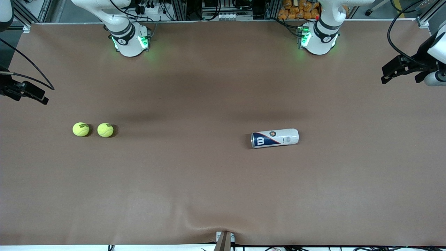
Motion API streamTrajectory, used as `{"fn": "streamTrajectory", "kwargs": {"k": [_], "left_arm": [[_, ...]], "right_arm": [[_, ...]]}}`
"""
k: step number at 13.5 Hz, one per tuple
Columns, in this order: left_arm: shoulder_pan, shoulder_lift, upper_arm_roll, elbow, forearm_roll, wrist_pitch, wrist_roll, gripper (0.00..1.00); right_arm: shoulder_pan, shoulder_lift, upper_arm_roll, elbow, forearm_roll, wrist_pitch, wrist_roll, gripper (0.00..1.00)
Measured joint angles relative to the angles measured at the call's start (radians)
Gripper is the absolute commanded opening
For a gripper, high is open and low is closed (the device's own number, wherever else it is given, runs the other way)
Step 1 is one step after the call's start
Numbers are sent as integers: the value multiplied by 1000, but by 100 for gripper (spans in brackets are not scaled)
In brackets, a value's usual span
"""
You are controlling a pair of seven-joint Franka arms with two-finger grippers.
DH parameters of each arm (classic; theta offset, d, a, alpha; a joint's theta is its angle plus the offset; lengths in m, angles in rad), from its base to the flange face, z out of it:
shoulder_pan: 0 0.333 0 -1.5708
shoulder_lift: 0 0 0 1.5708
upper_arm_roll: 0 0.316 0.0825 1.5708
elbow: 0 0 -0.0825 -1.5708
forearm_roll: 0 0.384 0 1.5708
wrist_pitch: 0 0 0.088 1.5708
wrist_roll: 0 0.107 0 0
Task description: Insert tennis ball vertically with right arm
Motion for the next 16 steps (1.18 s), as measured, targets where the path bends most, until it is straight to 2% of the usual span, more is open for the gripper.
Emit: {"fn": "streamTrajectory", "kwargs": {"k": [11,16], "left_arm": [[-13,30,-9,-1,1,-4,31,100],[-29,84,-63,2,7,-2,76,100]], "right_arm": [[0,0,0,0,0,0,0,100],[0,0,0,0,0,0,0,100]]}}
